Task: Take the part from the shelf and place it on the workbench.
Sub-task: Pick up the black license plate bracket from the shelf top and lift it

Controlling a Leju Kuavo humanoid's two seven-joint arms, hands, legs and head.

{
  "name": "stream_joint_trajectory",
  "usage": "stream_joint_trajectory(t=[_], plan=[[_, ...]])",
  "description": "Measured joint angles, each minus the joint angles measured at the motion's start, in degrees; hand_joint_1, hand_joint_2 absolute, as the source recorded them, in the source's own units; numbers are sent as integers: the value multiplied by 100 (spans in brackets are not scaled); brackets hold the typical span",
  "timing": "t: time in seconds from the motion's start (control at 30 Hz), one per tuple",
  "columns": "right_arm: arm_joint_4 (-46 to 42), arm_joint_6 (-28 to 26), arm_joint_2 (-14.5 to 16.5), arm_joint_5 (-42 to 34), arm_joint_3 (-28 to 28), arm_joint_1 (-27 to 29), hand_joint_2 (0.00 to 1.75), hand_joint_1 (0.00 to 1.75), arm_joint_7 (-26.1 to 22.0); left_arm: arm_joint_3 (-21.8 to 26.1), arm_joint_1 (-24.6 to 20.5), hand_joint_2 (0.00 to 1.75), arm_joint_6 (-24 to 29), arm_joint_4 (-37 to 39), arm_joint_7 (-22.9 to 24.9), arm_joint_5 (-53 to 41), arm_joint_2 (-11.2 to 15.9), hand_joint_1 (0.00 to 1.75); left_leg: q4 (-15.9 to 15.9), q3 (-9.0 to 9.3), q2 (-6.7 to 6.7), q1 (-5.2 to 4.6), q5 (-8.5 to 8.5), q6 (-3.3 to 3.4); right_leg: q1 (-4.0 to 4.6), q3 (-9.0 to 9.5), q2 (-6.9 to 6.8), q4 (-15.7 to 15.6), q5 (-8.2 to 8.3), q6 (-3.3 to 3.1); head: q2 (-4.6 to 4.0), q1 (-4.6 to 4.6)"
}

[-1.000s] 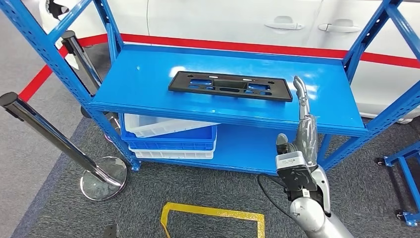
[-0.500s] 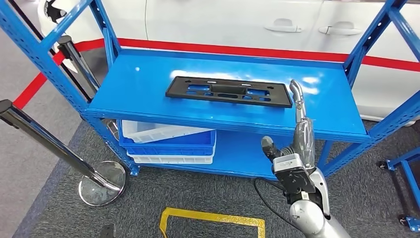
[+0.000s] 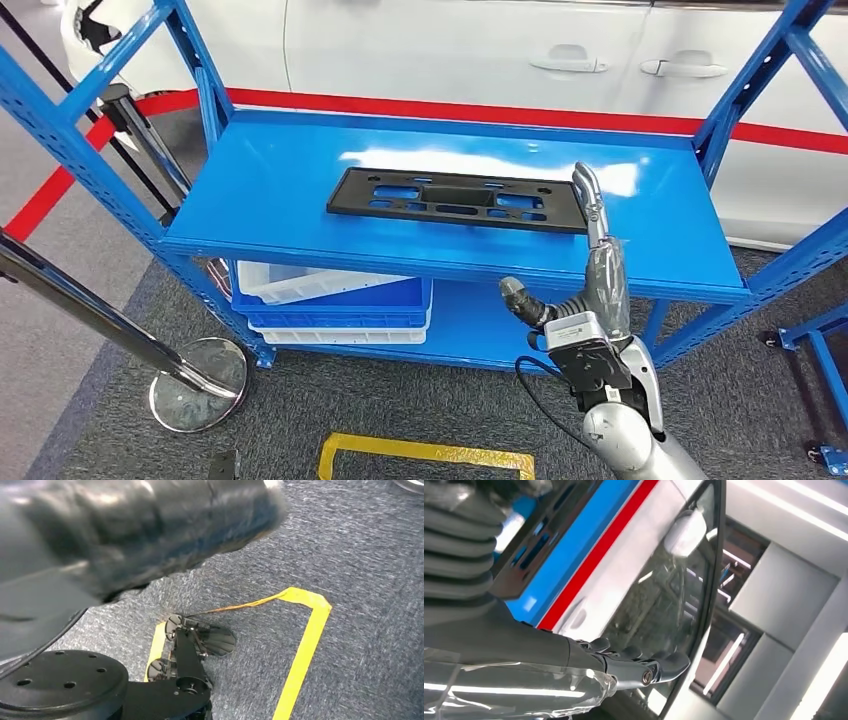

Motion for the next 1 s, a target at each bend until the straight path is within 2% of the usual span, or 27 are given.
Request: stream_joint_trajectory(t=[0.07,0.17,0.63,0.77,0.83,1.0], plan=[[2,86,0,-12,11,-12,0,0,-18,-2,9,0,13,1,37,-27,-6,0,-38,38,-2,17,0,-6,9,59,-8,-18,16,5,0,5],[4,255,1,-65,38,-49,0,0,-34,-21,0,0,19,2,57,-79,-9,0,-64,80,-20,33,-8,-32,25,108,-13,-35,50,-57,0,19],[37,621,48,-308,145,-221,0,0,-102,-119,-10,0,-50,2,89,-203,-6,0,-51,66,-31,11,-35,-5,19,143,-39,-105,12,-54,0,21],[396,1115,349,-594,550,-853,175,0,-150,-339,-45,0,-188,1,128,-391,-6,0,-43,64,-27,12,-23,12,26,155,-61,-139,10,-3,0,19],[628,1287,518,-691,782,-1156,175,0,-171,-434,-63,0,-241,2,147,-449,-6,0,-47,70,-29,19,-11,14,35,153,-68,-132,12,8,0,18],[999,1442,766,-620,1087,-1458,175,0,-237,-544,-106,0,-355,1,201,-560,-7,0,-55,73,-28,21,-4,5,52,148,-68,-121,12,8,0,18]])
